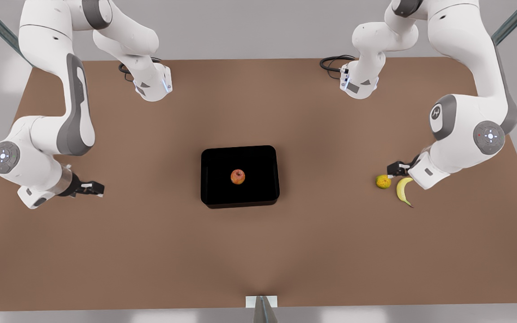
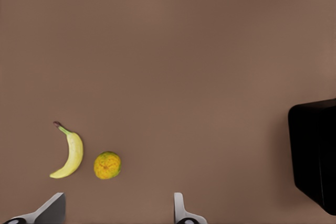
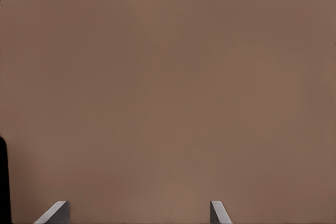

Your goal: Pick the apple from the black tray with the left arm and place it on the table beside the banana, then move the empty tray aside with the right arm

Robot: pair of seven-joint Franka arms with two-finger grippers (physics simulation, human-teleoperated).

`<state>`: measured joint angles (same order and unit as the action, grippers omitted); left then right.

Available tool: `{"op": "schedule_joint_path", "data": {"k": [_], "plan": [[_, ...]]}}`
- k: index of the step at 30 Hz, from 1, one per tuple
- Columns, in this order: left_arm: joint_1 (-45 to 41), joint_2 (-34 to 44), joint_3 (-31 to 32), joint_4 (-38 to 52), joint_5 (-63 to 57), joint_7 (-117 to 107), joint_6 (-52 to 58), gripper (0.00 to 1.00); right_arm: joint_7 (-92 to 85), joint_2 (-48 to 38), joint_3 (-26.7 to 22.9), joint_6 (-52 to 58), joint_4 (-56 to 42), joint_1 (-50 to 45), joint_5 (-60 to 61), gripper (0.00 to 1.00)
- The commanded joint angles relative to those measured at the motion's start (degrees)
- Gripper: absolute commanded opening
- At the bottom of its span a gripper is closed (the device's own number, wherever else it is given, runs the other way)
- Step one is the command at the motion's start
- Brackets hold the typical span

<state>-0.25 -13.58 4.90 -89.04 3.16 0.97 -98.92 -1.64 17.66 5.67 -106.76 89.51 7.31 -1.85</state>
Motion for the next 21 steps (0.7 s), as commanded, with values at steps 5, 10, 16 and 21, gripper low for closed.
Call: {"op": "schedule_joint_path", "data": {"k": [5, 10, 16, 21], "plan": [[-12.6, -5.0, 0.6, 4.4, 0.6, -13.4, -3.6, 1.0, 3.7, 1.4, 0.0, -3.5, -1.4, 0.1, -0.4, 1.0], [-29.9, -9.3, 0.9, 4.9, -1.5, -47.1, -9.0, 1.0, 3.5, 15.6, -0.1, -4.4, -10.1, 0.2, -0.3, 1.0], [-36.8, -17.1, 0.9, 5.7, -4.7, -70.1, -16.3, 1.0, 3.8, 7.7, -0.3, 12.0, -14.5, 0.2, -0.4, 1.0], [-41.3, -26.9, 0.8, 18.1, -9.4, -77.8, -17.4, 1.0, 4.0, 8.2, -0.1, 11.8, -15.4, 0.1, -0.4, 1.0]]}}
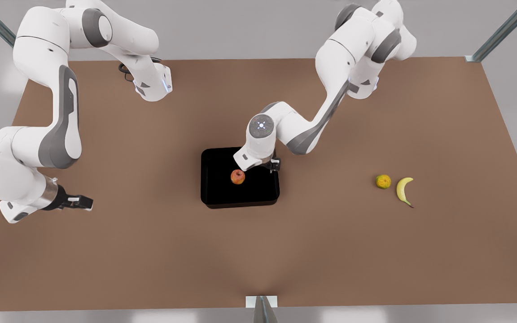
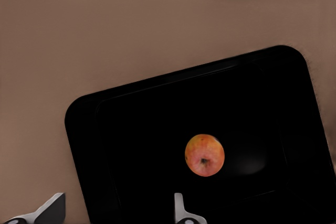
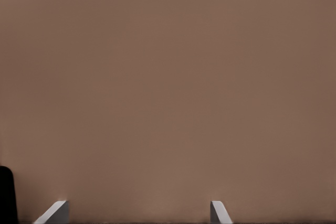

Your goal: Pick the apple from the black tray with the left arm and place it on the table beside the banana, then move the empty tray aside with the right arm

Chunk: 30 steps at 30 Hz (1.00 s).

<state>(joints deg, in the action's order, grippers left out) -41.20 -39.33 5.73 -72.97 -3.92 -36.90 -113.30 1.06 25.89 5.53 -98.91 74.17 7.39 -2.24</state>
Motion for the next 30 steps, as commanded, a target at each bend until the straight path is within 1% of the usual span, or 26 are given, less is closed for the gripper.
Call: {"op": "schedule_joint_path", "data": {"k": [1, 3, 5, 6, 10, 12, 18, 22, 25, 29, 30], "plan": [[-0.8, -2.1, 0.0, 2.3, -3.1, -40.1, -3.9, 1.0, 1.3, 0.0, 0.0, 4.0, -0.1, 0.0, 0.0, 1.0], [-1.2, -3.0, -0.2, 2.3, -3.3, -40.6, -7.3, 1.0, 1.2, 0.0, 0.0, 4.0, -0.1, 0.0, 0.0, 1.0], [-2.8, -7.9, -0.2, 6.6, -7.2, -43.6, -8.6, 1.0, 1.1, 0.1, 0.0, 4.0, -0.1, 0.0, 0.0, 1.0], [-2.8, -7.9, -0.2, 6.6, -7.2, -43.6, -8.6, 1.0, 1.2, 0.1, 0.0, 4.0, -0.1, 0.0, 0.0, 1.0], [-3.2, -10.9, -0.3, 6.8, -7.4, -43.9, -16.0, 1.0, 1.1, 0.2, 0.0, 4.0, -0.1, 0.1, 0.0, 1.0], [-3.9, -11.7, -0.5, 7.2, -10.1, -43.9, -17.7, 1.0, 1.1, 0.3, 0.0, 4.0, -0.1, 0.1, 0.0, 1.0], [-5.4, -13.3, -0.5, 6.9, -14.1, -44.0, -17.7, 1.0, 1.1, 0.3, 0.0, 4.0, -0.1, 0.0, 0.0, 1.0], [-8.2, -13.3, -0.5, 4.5, -17.4, -44.2, -17.6, 1.0, 1.1, 0.3, 0.1, 4.0, -0.1, 0.0, 0.0, 1.0], [-8.1, -13.2, -0.6, -0.2, -19.8, -44.1, -20.3, 1.0, 1.1, 0.3, 0.1, 4.0, -0.1, 0.0, 0.0, 1.0], [-8.2, -13.3, -0.6, -1.6, -21.2, -44.5, -20.5, 1.0, 1.1, 0.3, 0.1, 4.0, -0.1, 0.0, 0.0, 1.0], [-8.3, -13.3, -0.6, -1.6, -21.5, -47.2, -22.2, 1.0, 1.1, 0.3, 0.1, 4.0, -0.1, 0.0, 0.0, 1.0]]}}
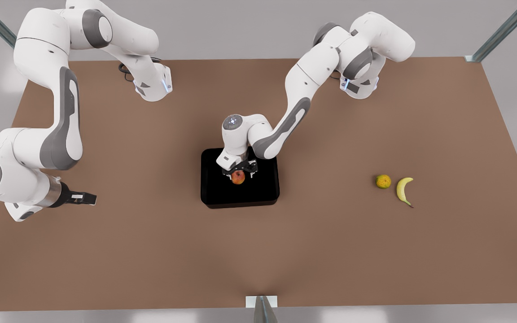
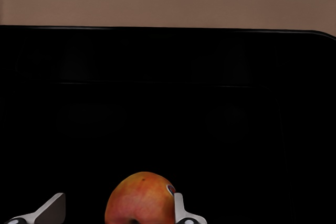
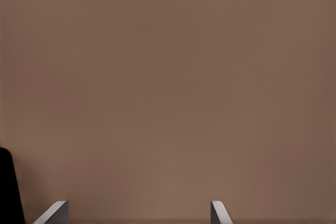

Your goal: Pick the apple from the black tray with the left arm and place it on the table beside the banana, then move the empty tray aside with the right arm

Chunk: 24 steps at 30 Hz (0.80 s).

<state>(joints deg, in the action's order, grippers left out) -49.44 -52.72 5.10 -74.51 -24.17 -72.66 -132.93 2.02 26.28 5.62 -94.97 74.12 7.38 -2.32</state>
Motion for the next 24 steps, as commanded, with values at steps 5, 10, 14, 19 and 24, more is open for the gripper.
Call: {"op": "schedule_joint_path", "data": {"k": [5, 10, 14, 19, 24], "plan": [[0.0, 0.2, 0.0, 0.5, -1.2, -16.6, -4.8, 1.0, 0.2, 0.0, 0.0, 0.0, 0.0, 0.0, 0.0, 1.0], [-0.2, 0.1, 0.0, 0.1, -1.5, -17.4, -5.8, 1.0, 0.2, 0.0, 0.0, 0.0, 0.0, 0.0, 0.0, 1.0], [-1.5, -0.9, 0.0, -0.2, -3.9, -18.7, -5.8, 1.0, 0.2, 0.0, 0.0, 0.0, 0.0, 0.0, 0.0, 1.0], [-1.3, -0.2, -0.3, -5.3, -8.3, -18.7, -8.1, 1.0, 0.2, 0.0, 0.0, 0.0, 0.0, 0.0, 0.0, 1.0], [-1.4, -0.8, -0.4, -5.2, -8.4, -19.0, -8.2, 1.0, 0.2, 0.1, 0.0, 0.0, 0.0, 0.0, 0.0, 1.0]]}}
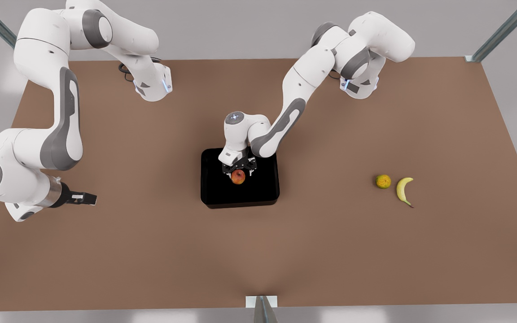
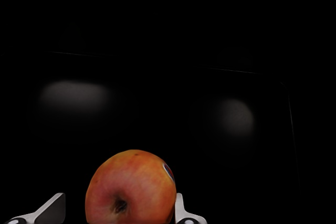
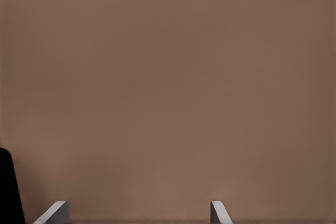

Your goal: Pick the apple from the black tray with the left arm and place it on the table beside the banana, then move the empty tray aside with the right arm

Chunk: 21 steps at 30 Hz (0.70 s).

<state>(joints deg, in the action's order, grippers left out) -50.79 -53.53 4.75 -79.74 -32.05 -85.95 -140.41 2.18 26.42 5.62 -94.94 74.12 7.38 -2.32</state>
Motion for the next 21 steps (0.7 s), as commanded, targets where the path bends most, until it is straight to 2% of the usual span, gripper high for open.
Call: {"op": "schedule_joint_path", "data": {"k": [1, 6, 7, 9, 10, 18, 19, 21], "plan": [[0.0, 0.0, -0.1, 0.0, -0.5, -5.7, -0.7, 1.0, 0.0, -0.1, 0.0, 0.0, 0.0, 0.0, 0.0, 1.0], [-0.1, 0.0, -0.1, 0.0, -0.6, -6.7, -0.7, 1.0, 0.0, -0.1, 0.0, 0.0, 0.0, 0.0, 0.0, 1.0], [-0.1, 0.1, -0.1, 0.0, -0.5, -6.9, -0.7, 0.95, 0.0, -0.1, 0.0, 0.0, 0.0, 0.0, 0.0, 1.0], [-0.1, 0.1, -0.1, 0.0, -0.6, -7.9, -0.8, 0.75, 0.0, -0.1, 0.0, 0.0, 0.0, 0.0, 0.0, 1.0], [-0.1, 0.1, -0.1, 0.0, -0.6, -7.9, -0.8, 0.72, 0.0, -0.1, 0.0, 0.0, 0.0, 0.0, 0.0, 1.0], [2.4, 3.1, 0.2, -0.2, 1.2, 0.4, 3.7, 0.72, 0.4, -0.1, 0.4, 0.3, 0.0, -0.4, 0.0, 1.0], [2.8, 4.3, 0.2, -0.2, 5.0, 6.0, 6.7, 0.71, 0.5, -0.6, 0.8, 3.3, -0.1, -0.5, 0.1, 1.0], [5.1, 8.4, 0.2, -0.2, 11.3, 16.4, 13.1, 0.71, 7.7, -5.8, 5.4, 18.6, -2.5, -0.7, 0.2, 1.0]]}}
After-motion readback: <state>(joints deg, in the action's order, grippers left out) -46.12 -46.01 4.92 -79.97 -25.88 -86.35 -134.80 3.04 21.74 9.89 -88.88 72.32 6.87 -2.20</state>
